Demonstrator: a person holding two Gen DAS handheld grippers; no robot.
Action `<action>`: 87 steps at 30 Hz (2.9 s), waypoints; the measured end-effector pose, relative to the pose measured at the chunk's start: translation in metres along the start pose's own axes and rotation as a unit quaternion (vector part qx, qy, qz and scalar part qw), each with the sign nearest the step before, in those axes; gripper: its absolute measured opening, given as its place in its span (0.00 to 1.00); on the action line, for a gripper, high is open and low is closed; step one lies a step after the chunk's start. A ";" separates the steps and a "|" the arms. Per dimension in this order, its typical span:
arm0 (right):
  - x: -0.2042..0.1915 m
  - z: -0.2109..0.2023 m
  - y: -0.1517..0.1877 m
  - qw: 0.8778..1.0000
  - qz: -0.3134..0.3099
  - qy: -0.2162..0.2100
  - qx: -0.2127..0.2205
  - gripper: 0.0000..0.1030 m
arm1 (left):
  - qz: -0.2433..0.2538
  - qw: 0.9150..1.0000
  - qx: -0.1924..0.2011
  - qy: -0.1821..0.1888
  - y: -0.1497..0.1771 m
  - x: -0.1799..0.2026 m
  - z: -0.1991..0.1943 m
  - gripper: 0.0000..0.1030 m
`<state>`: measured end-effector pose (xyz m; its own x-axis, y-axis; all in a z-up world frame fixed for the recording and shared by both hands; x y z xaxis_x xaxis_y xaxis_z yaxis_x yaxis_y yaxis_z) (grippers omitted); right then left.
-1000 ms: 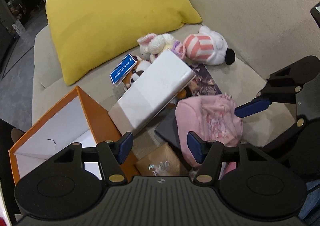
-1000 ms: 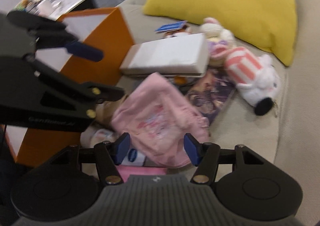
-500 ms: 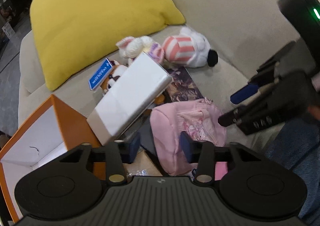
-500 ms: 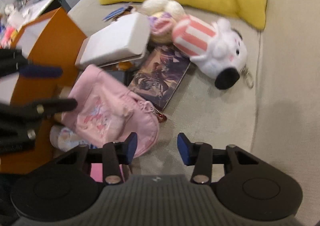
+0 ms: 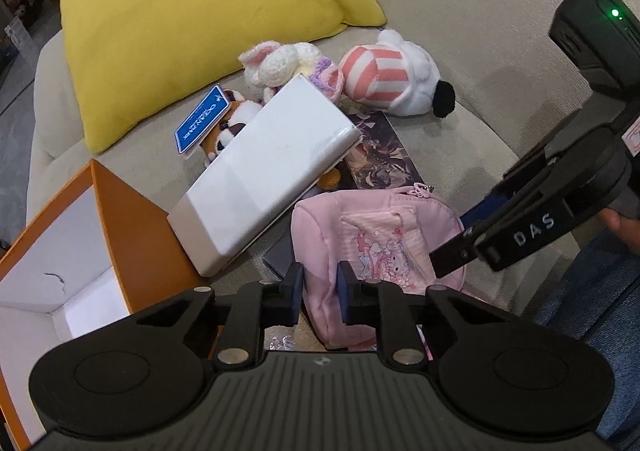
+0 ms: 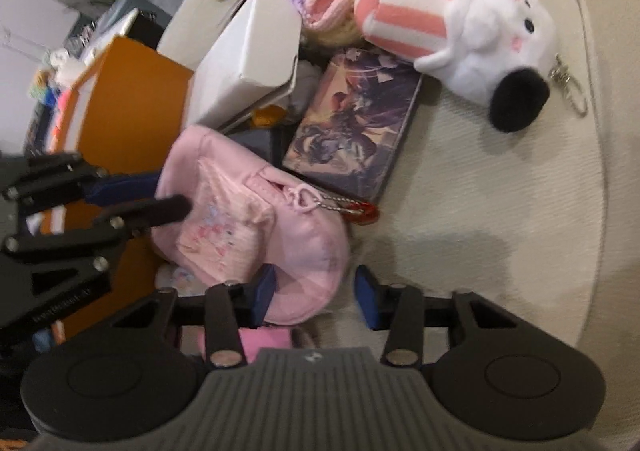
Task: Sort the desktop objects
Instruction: 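Reach the left gripper to the pink backpack and grasp its strap, then lift the pink backpack with the left gripper while the right gripper grasps the dark grey case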
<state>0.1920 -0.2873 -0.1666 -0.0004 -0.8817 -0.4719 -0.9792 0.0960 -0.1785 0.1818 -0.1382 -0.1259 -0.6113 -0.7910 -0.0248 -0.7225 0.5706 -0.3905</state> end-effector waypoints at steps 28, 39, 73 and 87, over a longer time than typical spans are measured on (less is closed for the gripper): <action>-0.105 -0.074 -0.012 0.986 -0.004 -0.084 0.147 0.26 | 0.009 0.996 0.087 -0.008 -0.004 0.019 -0.069 0.55; -0.101 -0.091 -0.012 0.983 -0.021 -0.063 0.171 0.34 | -0.038 0.996 0.068 -0.035 0.009 -0.008 -0.069 0.30; -0.024 0.022 -0.021 0.999 0.041 -0.018 0.013 0.48 | -0.101 0.991 0.083 -0.016 0.014 -0.047 -0.072 0.26; -0.060 -0.003 -0.019 0.996 0.028 -0.059 0.065 0.33 | -0.127 0.989 0.079 -0.013 0.028 -0.052 -0.077 0.26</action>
<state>0.2097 -0.2375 -0.1318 -0.0229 -0.8142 -0.5802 -0.9436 0.2092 -0.2564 0.1684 -0.0645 -0.0645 -0.4071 -0.9107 0.0700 -0.7904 0.3128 -0.5266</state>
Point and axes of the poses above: each gripper's, at about its wrist camera, not at the fingertips, and z roughly the way its jaws point, x to its right, y to its underside, the point moved 8 cm from there along z, roughly the way its jaws point, and after that the axes turned 2 degrees about y, right-handed, at the moved point
